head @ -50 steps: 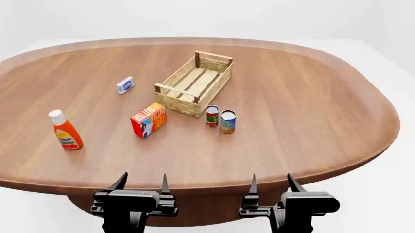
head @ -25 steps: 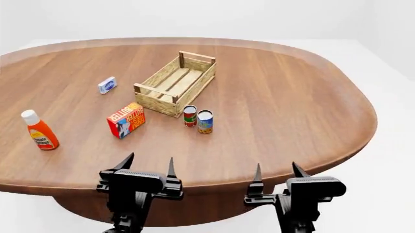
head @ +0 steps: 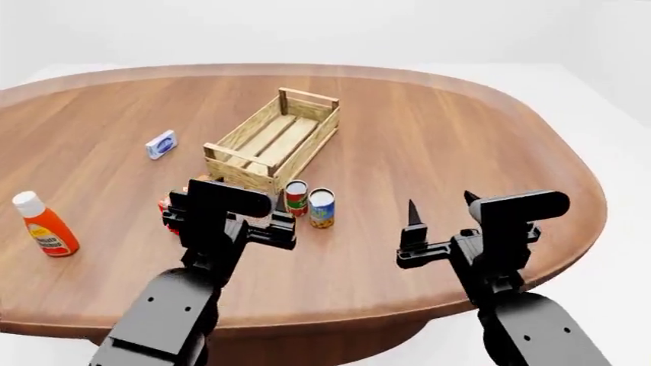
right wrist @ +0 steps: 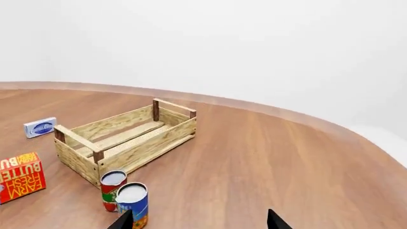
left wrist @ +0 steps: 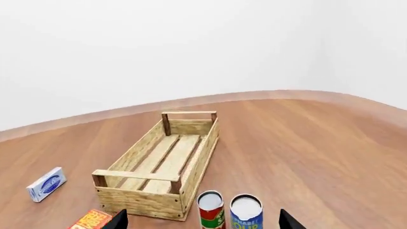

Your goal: Pick up the ketchup, and put it in the wooden tray.

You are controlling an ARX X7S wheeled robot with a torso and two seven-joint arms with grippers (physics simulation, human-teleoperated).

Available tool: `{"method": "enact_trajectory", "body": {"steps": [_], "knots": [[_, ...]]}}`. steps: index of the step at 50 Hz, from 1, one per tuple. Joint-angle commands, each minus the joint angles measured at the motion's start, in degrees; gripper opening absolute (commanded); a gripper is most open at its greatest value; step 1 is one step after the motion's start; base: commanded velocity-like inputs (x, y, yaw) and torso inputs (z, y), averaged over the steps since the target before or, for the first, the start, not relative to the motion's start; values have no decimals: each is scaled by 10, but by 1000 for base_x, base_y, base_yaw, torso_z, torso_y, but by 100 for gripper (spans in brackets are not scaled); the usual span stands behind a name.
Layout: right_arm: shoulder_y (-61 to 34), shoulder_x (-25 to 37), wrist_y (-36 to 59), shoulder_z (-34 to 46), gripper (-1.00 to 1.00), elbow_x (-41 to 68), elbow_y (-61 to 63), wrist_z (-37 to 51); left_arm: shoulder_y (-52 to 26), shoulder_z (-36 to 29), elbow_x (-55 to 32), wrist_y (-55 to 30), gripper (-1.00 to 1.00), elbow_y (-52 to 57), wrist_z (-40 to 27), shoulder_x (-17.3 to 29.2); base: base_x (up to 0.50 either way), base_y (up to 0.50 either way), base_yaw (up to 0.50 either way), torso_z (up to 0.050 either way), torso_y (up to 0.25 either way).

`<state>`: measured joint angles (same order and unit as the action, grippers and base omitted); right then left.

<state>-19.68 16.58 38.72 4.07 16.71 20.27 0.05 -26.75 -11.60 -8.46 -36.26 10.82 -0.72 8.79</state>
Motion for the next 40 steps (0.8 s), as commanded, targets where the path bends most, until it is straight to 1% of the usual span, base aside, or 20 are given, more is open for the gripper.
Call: {"method": "enact_trajectory", "body": {"steps": [1,24,29,38,40], "knots": [[-57,22,80,1,100,25,37,-9,-48,7,-16,-70,100,20,-3,1,500,0,0,0,0],[-95,20,98,9,100,30,38,-1,-72,18,-32,-74,100,37,-12,3,495,0,0,0,0],[-105,30,90,29,100,9,36,5,-75,18,-35,-72,100,36,-13,4,0,0,0,0,3],[-125,31,96,31,100,19,31,-5,-82,22,-38,-74,100,37,-18,7,0,0,7,0,0],[-128,33,98,34,100,19,31,-7,-84,23,-39,-74,100,38,-19,8,0,0,500,0,0]]}}
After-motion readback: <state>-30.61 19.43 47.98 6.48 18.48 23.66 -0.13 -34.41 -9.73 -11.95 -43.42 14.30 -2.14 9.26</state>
